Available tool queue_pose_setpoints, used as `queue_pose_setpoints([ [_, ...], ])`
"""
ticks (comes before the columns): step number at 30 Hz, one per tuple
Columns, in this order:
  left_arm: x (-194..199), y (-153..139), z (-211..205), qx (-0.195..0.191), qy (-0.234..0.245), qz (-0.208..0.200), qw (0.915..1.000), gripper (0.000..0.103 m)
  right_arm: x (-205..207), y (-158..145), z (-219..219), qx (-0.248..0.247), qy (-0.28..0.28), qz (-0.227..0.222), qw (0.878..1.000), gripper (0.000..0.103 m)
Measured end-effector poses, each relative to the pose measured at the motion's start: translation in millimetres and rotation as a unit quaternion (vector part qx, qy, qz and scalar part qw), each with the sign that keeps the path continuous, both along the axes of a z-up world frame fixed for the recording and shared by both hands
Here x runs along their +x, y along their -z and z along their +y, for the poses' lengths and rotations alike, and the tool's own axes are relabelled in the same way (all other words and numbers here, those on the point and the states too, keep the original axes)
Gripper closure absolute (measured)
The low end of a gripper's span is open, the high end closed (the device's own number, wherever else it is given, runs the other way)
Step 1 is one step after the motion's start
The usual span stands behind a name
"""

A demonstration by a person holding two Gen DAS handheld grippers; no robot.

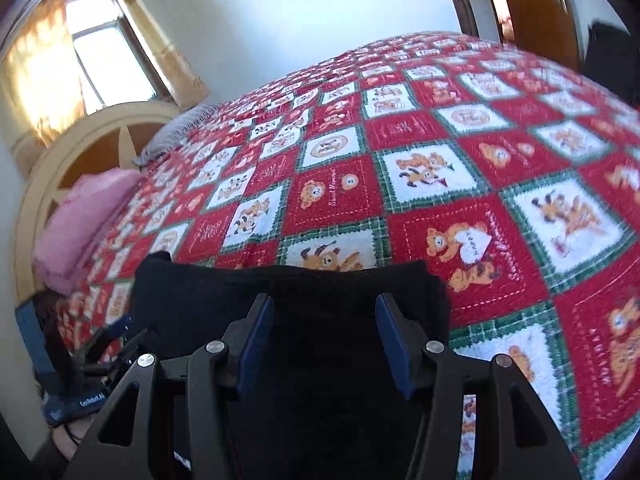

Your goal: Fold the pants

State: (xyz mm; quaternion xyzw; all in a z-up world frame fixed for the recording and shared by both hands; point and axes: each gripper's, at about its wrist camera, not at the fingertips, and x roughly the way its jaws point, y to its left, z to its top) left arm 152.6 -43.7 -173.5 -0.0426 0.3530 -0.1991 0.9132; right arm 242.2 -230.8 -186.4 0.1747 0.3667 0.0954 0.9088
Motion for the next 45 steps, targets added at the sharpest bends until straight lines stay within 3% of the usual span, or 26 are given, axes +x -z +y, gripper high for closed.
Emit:
queue_pose_setpoints([
  [5,-1.3,-2.3,0.7,0.002,-0.003,0.001,1.0000,0.003,-21.3,-13.1,2.0,-0.021,0.002,-0.005,1.000,0.048],
  [11,-9.4,-6.8,2.0,-0.002,0.003,0.005,1.0000,0.003,-63.5,-26.2,17.6,-0.047,-0.040,-0.027,0.998,0.043],
  [15,-15.4,-8.8,-1.8,0.002,0.013,0.006,0.9999,0.003,-78.3,-14.1,29.3,-0.064,-0.072,-0.011,0.995,0.041],
  [22,-21.4,-3.6,-6.0,0.012,0.025,0.011,0.9995,0.003,-76.8,9.0,22.9,-0.065,-0.068,0.023,0.995,0.041],
  [30,-27.1,8.4,-4.9,0.017,0.030,0.019,0.9992,0.000,-78.7,20.1,29.4,-0.100,-0.078,0.034,0.991,0.041],
  [33,-29.4,-1.5,-2.9,0.020,0.027,0.009,0.9994,0.000,-81.8,14.5,25.0,-0.082,-0.069,0.027,0.994,0.041],
  [38,-31.2,-41.1,-3.8,0.019,0.026,-0.043,0.9985,0.000,-97.8,0.0,7.3,-0.046,-0.029,0.007,0.998,0.041],
  [41,-27.6,-62.7,-29.5,0.017,0.068,-0.063,0.9956,0.000,-100.6,0.1,-8.2,-0.037,0.006,0.018,0.999,0.041],
  [45,-12.9,-61.9,-75.5,0.006,0.121,-0.044,0.9917,0.000,-93.2,13.4,-20.8,-0.012,0.016,0.051,0.998,0.041],
])
